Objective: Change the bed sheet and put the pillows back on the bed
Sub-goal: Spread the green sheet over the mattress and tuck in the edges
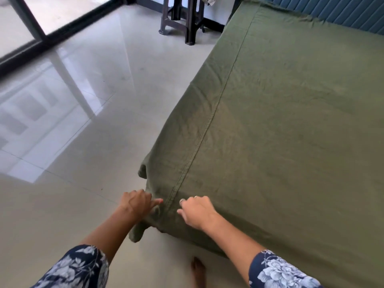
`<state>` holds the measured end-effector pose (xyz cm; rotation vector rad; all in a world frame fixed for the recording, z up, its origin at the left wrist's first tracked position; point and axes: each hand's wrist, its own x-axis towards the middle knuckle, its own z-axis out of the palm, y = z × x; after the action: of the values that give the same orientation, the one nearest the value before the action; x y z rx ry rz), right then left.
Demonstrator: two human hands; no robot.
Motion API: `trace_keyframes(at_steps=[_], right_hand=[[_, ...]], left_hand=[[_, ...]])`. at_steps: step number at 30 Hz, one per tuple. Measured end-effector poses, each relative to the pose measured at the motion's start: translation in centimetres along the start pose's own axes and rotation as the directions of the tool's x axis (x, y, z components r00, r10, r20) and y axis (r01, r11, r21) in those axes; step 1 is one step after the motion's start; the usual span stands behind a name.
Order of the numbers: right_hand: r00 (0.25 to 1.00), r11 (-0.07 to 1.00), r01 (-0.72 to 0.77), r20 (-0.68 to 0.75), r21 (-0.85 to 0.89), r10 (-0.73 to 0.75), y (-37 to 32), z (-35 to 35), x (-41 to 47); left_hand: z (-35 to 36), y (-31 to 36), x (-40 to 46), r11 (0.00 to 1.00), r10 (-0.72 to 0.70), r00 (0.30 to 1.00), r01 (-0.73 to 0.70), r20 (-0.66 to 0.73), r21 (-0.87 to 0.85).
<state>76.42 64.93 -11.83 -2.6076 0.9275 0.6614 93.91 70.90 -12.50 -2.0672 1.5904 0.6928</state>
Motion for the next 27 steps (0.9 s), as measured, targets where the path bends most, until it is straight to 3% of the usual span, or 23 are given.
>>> trace_keyframes(at_steps=[7,14,17,23,27], right_hand=[[0.993,0.999,-0.042,-0.111,0.003,0.042,-1.9,-3.5,7.3],[0.995,0.994,-0.07,-0.061,0.083,0.076,-3.2,-4.7,12.4],[0.999,0.993,-0.027,-0.028,0.112,0.031,-3.9,-4.1,12.6],[0.999,0.971,0.005,0.038,0.238,-0.015,-4.6,-4.6,13.4],[0.993,0.947,0.033,0.099,0.32,-0.068,-5.7,-4.9,14.0]], left_hand=[[-2.9,-2.2,3.5,0.857,-0.289,0.95,0.201,-0.119,-0.475],[-4.6,-4.2,11.3,0.726,-0.303,0.953,0.212,-0.027,-0.654],[-4.6,-4.0,13.2,0.756,-0.263,0.965,0.201,-0.007,-0.622],[-5.0,-5.2,14.0,0.849,-0.029,0.996,-0.021,-0.086,-0.528],[-4.4,-6.8,13.4,0.935,0.03,0.999,-0.035,-0.017,-0.354]])
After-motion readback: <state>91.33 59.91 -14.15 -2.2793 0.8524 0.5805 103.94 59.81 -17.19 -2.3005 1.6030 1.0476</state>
